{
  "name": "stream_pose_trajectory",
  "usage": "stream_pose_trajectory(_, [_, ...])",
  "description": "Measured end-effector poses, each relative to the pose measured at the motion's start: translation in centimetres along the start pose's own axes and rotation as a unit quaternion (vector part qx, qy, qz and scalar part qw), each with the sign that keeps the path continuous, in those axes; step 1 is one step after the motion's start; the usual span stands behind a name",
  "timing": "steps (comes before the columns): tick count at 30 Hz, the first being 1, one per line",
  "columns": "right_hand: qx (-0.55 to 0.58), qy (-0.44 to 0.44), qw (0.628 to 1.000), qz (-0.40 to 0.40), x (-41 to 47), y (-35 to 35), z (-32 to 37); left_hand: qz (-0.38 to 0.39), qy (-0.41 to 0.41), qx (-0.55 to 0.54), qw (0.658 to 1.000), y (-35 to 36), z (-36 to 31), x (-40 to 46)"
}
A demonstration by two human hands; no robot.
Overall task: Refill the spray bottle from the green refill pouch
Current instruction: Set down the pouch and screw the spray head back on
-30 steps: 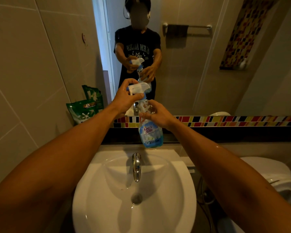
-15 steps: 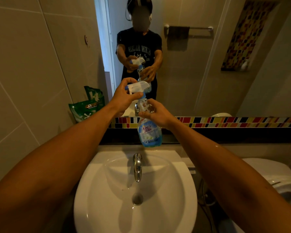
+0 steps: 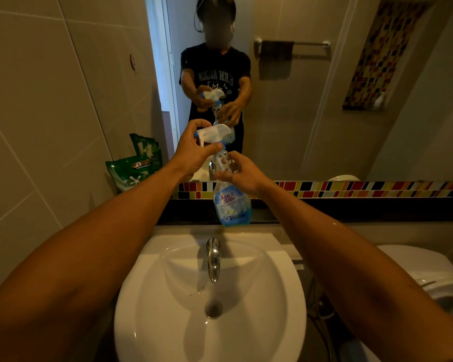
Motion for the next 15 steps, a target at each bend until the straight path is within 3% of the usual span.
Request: stream_pose_trajectory(15, [0.009,0.004,1.000,0.005,0.54,-0.37,-0.84,0.009,-0.009,0.027,1.000,0.24,0.33,0.25])
Point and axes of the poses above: each hand's wrist, its own x-axis towards the middle knuckle, its own y-axis out of the palm, z = x × y, the point moved 3 cm from there along x, towards the middle knuckle, and after that the axes turned 12 degrees about -x, right-handed, at the moved point
